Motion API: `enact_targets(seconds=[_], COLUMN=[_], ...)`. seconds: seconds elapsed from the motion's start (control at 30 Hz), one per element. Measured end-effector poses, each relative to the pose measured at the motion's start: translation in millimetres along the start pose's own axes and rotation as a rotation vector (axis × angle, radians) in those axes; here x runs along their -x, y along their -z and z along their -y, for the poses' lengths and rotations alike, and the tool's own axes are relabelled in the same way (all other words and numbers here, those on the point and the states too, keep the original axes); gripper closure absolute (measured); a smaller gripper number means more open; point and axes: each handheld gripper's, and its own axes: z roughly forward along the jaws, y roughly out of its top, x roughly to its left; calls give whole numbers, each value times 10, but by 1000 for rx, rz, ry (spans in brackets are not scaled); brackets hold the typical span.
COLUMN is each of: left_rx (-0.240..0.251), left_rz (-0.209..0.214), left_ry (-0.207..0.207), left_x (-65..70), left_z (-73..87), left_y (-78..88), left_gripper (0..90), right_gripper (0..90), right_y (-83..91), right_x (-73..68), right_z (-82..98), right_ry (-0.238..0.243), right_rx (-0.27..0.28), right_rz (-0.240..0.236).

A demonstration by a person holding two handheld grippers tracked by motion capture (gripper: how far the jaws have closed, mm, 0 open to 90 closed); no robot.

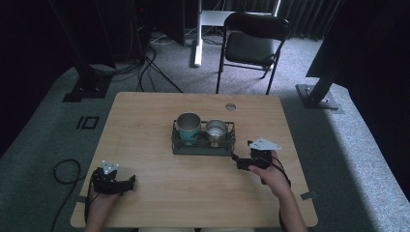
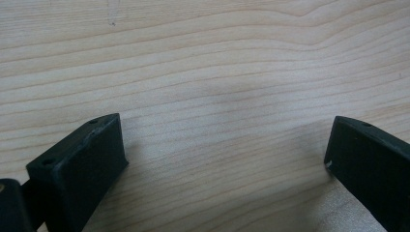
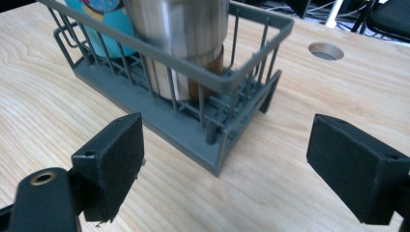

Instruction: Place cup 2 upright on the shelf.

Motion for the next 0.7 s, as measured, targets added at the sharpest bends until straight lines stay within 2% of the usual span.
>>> enact_targets(seconds=[0.23, 0.33, 0.43, 0.7], left_rx=[0, 0, 0, 0], left_rz=[0, 0, 0, 0], left_ry=[-2, -2, -1, -2], left_x=[-1, -1, -1, -1], left_z=[1, 1, 1, 1], left_y=[0, 0, 0, 0], left_gripper=[14, 14, 14, 14], right_gripper=[131, 130, 130, 130], right_y=[29, 38, 48, 75], right_x=[39, 50, 66, 112], right_z=[132, 192, 250, 394], right_ry=[-12, -39, -26, -34], right_rx=[-1, -1, -8, -33], right_rz=[-2, -15, -7, 4])
